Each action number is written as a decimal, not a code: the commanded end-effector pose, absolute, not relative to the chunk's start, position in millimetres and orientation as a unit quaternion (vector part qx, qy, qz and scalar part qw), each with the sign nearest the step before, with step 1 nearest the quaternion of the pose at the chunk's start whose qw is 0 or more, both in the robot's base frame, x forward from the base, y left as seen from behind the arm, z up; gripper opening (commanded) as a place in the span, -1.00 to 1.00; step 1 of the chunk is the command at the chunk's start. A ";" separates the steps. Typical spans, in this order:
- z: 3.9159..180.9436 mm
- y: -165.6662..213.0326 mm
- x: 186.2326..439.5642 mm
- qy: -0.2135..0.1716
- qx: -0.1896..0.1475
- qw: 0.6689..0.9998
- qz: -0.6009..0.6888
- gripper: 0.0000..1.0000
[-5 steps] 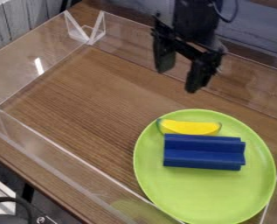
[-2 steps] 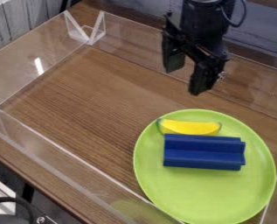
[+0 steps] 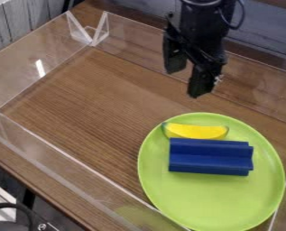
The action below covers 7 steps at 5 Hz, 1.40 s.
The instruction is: Remove the blue object from inside the green plate and put it on the table
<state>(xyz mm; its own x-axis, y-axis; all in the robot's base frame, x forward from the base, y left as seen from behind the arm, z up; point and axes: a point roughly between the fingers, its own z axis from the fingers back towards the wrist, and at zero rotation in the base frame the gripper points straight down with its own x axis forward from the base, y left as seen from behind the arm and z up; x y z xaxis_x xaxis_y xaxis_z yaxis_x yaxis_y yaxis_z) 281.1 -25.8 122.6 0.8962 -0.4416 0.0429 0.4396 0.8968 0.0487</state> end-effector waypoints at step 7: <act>93.5 -13.8 326.6 -0.092 0.038 0.930 -0.353 1.00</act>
<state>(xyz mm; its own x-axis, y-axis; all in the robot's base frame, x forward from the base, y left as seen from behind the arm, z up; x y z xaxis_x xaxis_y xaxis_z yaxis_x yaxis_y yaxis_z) 320.7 -15.1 71.5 0.7407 -0.6661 0.0871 0.6605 0.7458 0.0871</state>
